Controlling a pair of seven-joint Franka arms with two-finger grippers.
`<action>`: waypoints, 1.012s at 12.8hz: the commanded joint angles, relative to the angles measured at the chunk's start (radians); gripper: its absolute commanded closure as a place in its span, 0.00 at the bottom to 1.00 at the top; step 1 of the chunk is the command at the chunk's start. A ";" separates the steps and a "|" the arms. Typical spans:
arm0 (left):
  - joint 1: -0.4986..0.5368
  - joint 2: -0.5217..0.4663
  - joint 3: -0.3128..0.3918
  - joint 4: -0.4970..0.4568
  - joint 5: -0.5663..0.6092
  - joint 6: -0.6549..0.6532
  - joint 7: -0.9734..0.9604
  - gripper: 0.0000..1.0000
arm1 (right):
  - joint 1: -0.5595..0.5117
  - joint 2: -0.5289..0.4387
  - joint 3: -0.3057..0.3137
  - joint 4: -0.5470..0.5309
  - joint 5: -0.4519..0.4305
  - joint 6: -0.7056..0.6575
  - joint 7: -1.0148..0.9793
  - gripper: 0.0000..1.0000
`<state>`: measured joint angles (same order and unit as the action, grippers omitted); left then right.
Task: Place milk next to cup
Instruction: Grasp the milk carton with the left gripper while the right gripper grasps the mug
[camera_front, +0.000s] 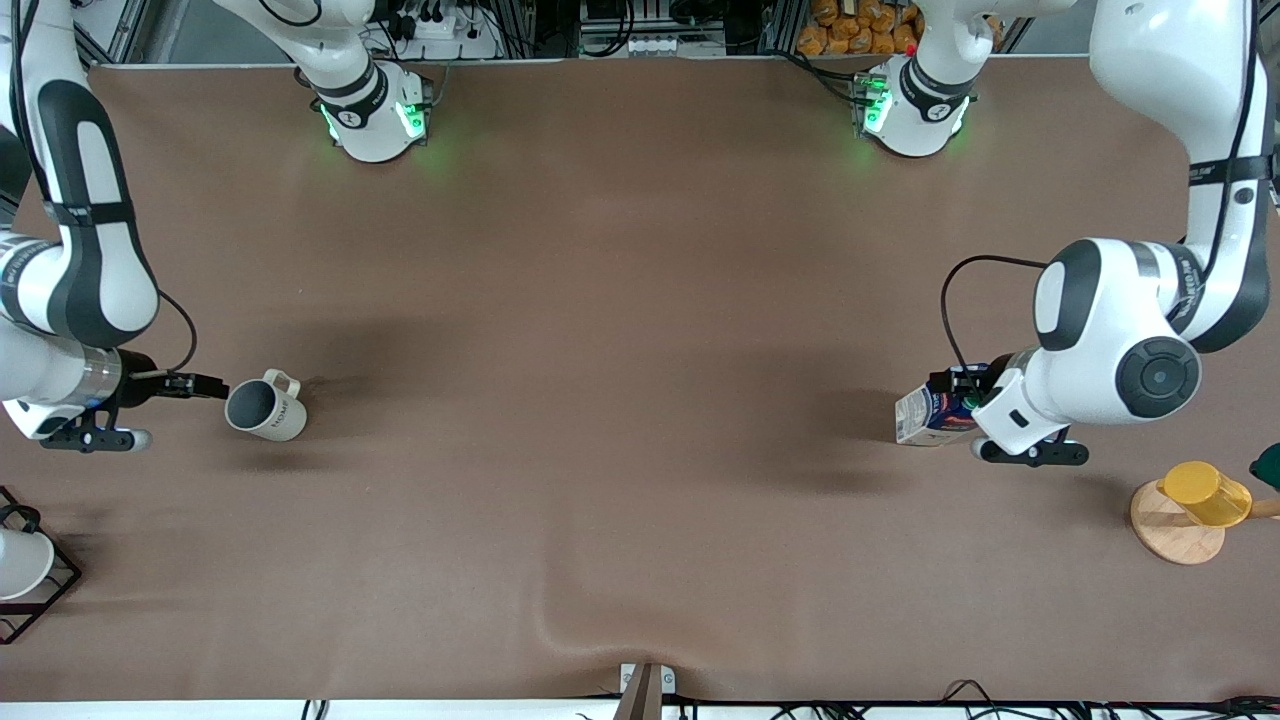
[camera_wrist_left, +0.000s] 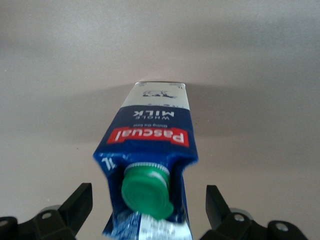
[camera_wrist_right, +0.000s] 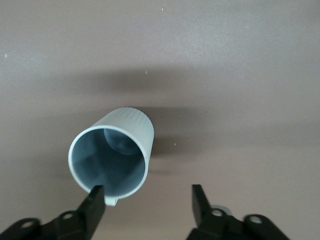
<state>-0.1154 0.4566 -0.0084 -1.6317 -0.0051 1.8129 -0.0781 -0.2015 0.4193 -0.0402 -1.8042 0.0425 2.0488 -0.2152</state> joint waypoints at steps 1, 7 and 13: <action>0.005 0.025 -0.002 0.000 -0.003 0.026 -0.009 0.12 | -0.013 0.006 0.011 -0.026 0.019 0.040 -0.021 0.44; -0.006 0.025 0.002 0.027 -0.001 0.036 -0.012 1.00 | -0.009 0.027 0.014 -0.087 0.022 0.156 -0.021 0.71; -0.007 -0.041 -0.001 0.044 -0.010 0.028 -0.037 1.00 | 0.031 0.000 0.022 -0.052 0.062 0.046 0.017 1.00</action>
<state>-0.1162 0.4489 -0.0089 -1.5798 -0.0050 1.8478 -0.0816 -0.1922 0.4511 -0.0235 -1.8750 0.0741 2.1635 -0.2189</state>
